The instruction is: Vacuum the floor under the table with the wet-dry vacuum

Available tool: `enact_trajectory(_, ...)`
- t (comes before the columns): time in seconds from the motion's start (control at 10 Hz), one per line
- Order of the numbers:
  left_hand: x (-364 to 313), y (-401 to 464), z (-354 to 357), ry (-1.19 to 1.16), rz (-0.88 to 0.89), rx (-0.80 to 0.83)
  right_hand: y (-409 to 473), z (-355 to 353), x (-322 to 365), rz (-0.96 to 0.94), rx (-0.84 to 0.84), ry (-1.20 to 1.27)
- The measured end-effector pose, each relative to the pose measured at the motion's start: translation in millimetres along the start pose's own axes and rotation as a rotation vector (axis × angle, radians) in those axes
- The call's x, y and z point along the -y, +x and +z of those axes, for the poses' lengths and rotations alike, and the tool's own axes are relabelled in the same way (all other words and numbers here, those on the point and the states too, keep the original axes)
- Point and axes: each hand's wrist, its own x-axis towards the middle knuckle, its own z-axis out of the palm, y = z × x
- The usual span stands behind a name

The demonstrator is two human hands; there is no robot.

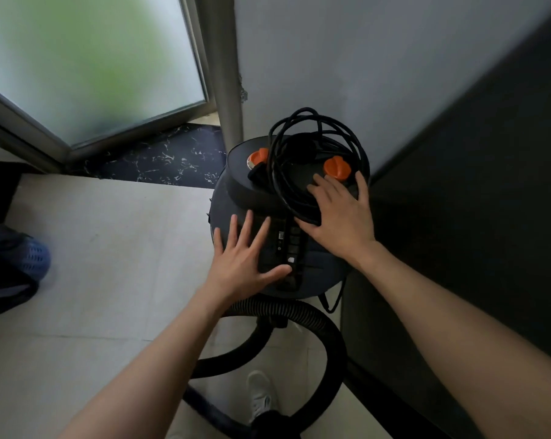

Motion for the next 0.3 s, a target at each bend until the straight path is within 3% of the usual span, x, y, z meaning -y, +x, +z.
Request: enact_trajectory(0.3, 5, -2, -5, 0.067, 0.006, 0.12, -16, -1, 15, 0.083, 0.097, 0.112)
